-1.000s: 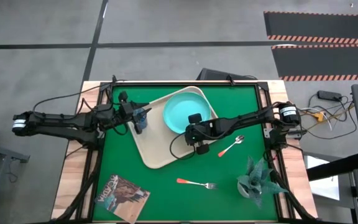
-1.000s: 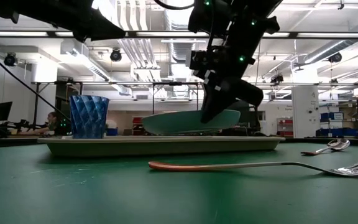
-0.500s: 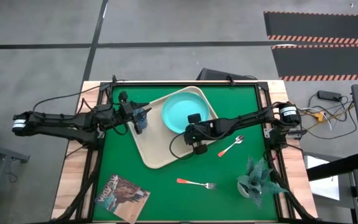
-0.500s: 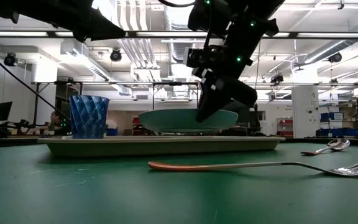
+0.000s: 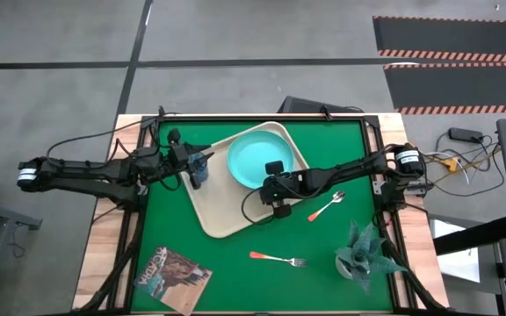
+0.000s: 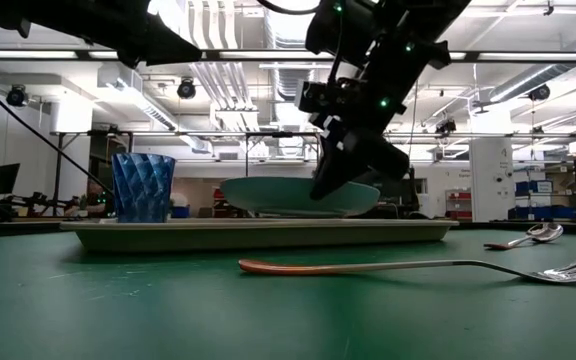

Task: Pick and place plate/cup/fork/spoon on tray
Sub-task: Put the blue plate on the white tray

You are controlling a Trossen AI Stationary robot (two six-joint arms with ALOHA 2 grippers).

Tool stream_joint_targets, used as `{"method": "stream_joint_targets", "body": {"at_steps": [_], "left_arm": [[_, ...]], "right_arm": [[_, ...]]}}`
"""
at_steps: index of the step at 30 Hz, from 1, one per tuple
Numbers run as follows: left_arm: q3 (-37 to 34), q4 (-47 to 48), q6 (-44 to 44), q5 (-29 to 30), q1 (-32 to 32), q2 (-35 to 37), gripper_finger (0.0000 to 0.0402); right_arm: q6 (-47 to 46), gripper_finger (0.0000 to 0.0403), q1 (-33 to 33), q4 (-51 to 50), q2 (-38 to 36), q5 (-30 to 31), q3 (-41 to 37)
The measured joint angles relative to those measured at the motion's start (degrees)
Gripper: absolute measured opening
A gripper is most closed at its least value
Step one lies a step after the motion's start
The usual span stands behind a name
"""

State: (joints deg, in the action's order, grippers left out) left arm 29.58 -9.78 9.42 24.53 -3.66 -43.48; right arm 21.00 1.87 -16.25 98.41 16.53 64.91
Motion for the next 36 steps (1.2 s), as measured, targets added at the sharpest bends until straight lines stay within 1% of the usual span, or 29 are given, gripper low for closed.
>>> {"method": "stream_joint_targets", "body": {"at_steps": [5,13,31,36], "left_arm": [[0.0,0.0,0.0,0.0,0.0,0.0,0.0089],[0.0,0.0,0.0,0.0,0.0,0.0,0.0089],[0.0,-0.1,0.0,0.0,0.0,0.0,0.0089],[0.0,-0.1,0.0,0.0,0.0,0.0,0.0089]], "right_arm": [[0.1,0.0011,0.0,2.2,0.0,0.0,-1.3],[2.2,0.0011,0.0,2.4,0.0,0.0,-3.0],[3.2,0.0011,0.0,4.7,0.1,-0.2,-3.1],[3.7,0.0011,0.0,4.9,1.2,-0.2,-3.1]]}}
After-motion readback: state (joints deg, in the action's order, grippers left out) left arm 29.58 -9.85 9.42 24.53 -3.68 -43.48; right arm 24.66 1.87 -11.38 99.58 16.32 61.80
